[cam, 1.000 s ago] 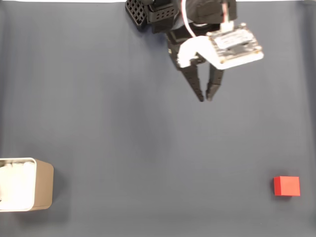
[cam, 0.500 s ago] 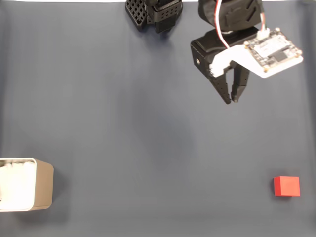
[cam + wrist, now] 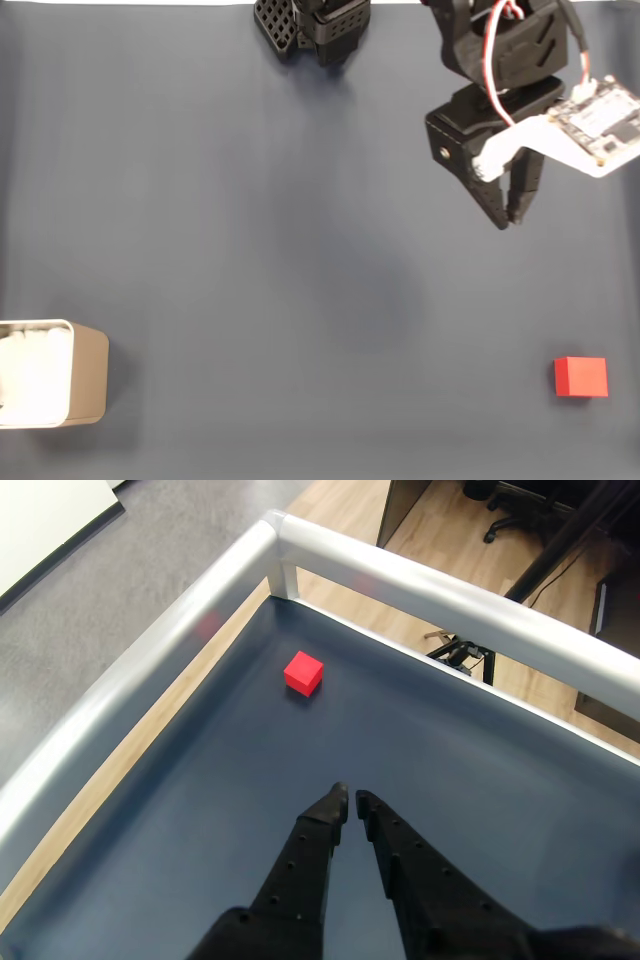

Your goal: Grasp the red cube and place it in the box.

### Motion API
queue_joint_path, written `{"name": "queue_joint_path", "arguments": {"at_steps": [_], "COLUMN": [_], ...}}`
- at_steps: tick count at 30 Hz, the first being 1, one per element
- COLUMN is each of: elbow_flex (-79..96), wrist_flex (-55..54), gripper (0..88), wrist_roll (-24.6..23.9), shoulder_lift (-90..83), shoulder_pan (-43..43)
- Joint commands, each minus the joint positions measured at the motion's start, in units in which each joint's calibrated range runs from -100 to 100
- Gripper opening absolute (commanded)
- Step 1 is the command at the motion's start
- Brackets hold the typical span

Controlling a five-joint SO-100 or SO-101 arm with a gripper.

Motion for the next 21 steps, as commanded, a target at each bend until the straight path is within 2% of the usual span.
{"name": "queue_joint_path", "arguments": {"at_steps": [1,21], "elbow_flex": [-3.39,-12.24], "wrist_flex": [-1.38,-4.00], "gripper": [0.2,5.9], "wrist_roll": [0.15,0.83], "shoulder_lift": [0.17,13.08], "shoulder_pan": [-1.24,-2.09]}}
